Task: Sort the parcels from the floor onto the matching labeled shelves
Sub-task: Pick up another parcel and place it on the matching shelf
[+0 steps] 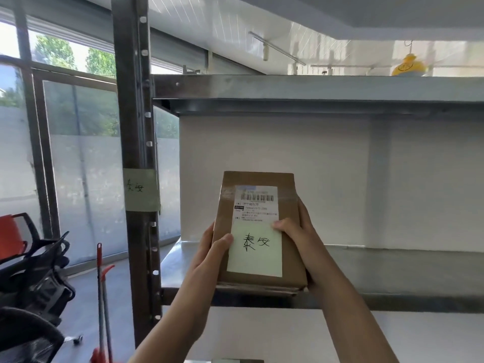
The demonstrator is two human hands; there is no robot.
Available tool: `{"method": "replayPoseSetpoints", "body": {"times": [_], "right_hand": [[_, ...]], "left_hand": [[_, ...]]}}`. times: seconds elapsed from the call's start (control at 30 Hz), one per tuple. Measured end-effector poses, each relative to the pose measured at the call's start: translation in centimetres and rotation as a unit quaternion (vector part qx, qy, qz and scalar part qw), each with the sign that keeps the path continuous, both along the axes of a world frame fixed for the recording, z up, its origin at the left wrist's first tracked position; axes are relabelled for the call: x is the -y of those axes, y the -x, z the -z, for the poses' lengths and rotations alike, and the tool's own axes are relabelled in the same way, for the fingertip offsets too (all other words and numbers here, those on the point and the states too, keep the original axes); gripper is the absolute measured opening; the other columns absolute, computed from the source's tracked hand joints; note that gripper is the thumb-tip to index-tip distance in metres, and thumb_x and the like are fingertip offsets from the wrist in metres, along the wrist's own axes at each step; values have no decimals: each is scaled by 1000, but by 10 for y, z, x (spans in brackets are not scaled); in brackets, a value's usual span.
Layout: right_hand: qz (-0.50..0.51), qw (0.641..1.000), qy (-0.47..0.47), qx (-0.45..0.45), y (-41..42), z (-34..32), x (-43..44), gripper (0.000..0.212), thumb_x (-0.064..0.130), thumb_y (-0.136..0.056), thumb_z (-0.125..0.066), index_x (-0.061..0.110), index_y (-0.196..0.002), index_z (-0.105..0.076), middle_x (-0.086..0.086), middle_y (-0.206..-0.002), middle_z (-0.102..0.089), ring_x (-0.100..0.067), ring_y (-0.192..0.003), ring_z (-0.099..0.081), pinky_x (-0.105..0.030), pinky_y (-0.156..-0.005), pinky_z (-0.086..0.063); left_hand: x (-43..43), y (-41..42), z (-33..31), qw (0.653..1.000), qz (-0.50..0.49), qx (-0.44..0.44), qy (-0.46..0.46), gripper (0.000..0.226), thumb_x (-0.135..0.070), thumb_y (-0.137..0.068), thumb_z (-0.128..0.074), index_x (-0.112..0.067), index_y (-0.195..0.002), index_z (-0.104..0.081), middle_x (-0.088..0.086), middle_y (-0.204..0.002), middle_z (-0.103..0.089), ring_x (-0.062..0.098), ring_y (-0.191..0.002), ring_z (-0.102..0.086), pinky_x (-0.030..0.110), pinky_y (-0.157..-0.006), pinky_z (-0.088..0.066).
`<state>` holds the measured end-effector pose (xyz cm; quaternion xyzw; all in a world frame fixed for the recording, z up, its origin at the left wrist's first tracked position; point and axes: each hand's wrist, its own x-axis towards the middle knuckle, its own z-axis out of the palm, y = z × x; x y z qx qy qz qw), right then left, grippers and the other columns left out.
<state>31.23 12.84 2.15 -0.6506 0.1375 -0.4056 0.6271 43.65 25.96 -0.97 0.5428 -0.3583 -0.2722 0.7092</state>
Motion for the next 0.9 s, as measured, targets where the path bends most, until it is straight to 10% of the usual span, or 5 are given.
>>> {"method": "replayPoseSetpoints", "body": {"times": [0.43,0.73,0.83,0.9], "right_hand": [[-55,992,-98,-61,-28,-1,54,37,19,-94,-57,28,-129,-52,-11,-117,-71,-26,-94,-73,-29,-60,-59],[-64,972,-207,-86,-42,11,85,49,23,-81,-66,13,-129,-61,-17,-114,-76,-31,-90,-73,-30,-60,-59],[-68,966,-227,-98,-48,13,93,47,22,-83,-65,9,-128,-61,-19,-113,-76,-31,-85,-73,-30,-58,-58],[-74,963,-233,-111,-50,13,96,43,22,-85,-62,9,-125,-65,-18,-111,-77,-28,-79,-72,-28,-58,-57]], "left_hand": [[37,-3,-11,994,-81,-76,-24,23,-31,-100,-49,-19,-108,-66,4,-80,-79,25,-84,-69,31,-63,-49],[69,-27,-2,996,-74,-36,-39,31,-27,-105,-39,-12,-115,-64,27,-111,-65,29,-81,-59,20,-64,-52],[85,-54,4,995,-89,-36,12,29,-14,-108,-31,-2,-98,-56,17,-92,-55,16,-66,-42,16,-49,-38],[92,-60,4,990,-137,-32,-7,29,-17,-107,-36,-4,-126,-54,12,-114,-59,20,-79,-50,20,-56,-37]]}}
